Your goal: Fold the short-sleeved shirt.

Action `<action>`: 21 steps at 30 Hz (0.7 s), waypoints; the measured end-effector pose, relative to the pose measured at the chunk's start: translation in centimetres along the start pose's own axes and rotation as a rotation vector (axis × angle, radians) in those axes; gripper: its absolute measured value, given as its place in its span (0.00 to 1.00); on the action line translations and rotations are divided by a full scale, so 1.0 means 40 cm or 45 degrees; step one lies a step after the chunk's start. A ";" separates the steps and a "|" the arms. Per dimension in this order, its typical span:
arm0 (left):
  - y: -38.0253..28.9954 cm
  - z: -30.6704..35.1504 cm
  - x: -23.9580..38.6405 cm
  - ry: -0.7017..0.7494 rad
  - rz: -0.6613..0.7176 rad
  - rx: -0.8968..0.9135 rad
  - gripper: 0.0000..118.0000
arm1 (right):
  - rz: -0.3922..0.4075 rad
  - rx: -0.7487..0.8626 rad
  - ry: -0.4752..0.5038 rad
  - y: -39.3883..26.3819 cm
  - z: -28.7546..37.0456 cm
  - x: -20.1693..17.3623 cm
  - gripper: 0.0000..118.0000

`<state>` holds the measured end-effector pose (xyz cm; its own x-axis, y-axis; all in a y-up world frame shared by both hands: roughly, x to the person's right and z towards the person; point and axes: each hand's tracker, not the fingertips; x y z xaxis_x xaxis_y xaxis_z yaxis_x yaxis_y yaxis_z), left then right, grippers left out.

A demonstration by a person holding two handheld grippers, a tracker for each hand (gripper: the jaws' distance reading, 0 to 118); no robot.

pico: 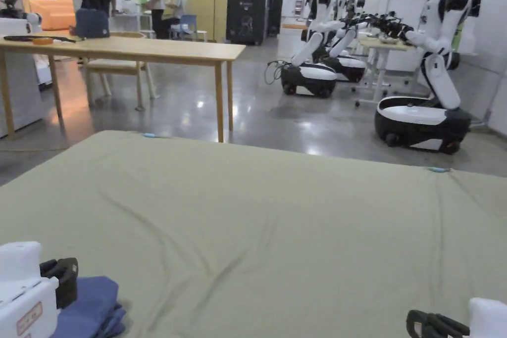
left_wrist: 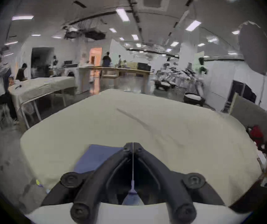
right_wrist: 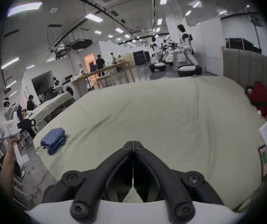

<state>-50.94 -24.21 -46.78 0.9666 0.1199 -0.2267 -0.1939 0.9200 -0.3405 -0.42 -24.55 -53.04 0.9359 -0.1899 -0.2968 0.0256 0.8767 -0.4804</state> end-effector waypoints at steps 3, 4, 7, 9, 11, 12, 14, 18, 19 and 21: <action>0.018 0.008 0.242 -0.081 -0.134 0.018 0.00 | 0.084 0.078 -0.035 0.060 0.033 0.021 0.01; 0.023 0.002 0.305 -0.125 -0.163 0.041 0.00 | 0.123 0.093 -0.042 0.086 0.040 0.024 0.01; 0.052 0.004 0.458 -0.175 -0.204 0.087 0.00 | 0.242 0.162 -0.090 0.157 0.051 0.023 0.01; 0.079 0.012 0.539 -0.158 -0.240 0.099 0.00 | 0.292 0.203 -0.124 0.201 0.059 0.022 0.01; 0.111 0.029 0.602 -0.096 -0.412 0.218 0.00 | 0.359 0.253 -0.176 0.238 0.064 0.022 0.01; 0.124 0.039 0.625 -0.091 -0.435 0.225 0.00 | 0.387 0.274 -0.211 0.250 0.069 0.022 0.01; 0.140 0.068 0.659 -0.094 -0.421 0.234 0.00 | 0.424 0.299 -0.268 0.262 0.092 0.022 0.01; 0.136 0.129 0.672 -0.194 -0.344 0.190 0.00 | 0.388 0.320 -0.278 0.267 0.126 0.032 0.01; 0.131 0.144 0.672 -0.185 -0.379 0.216 0.00 | 0.405 0.335 -0.301 0.263 0.135 0.033 0.01; 0.137 0.152 0.667 -0.173 -0.378 0.244 0.00 | 0.398 0.376 -0.316 0.258 0.155 0.037 0.01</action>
<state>-25.20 -13.70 -49.13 0.9919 -0.1260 -0.0159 0.1206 0.9737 -0.1933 3.39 -13.03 -53.32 0.9692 0.1816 -0.1665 -0.2048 0.9695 -0.1349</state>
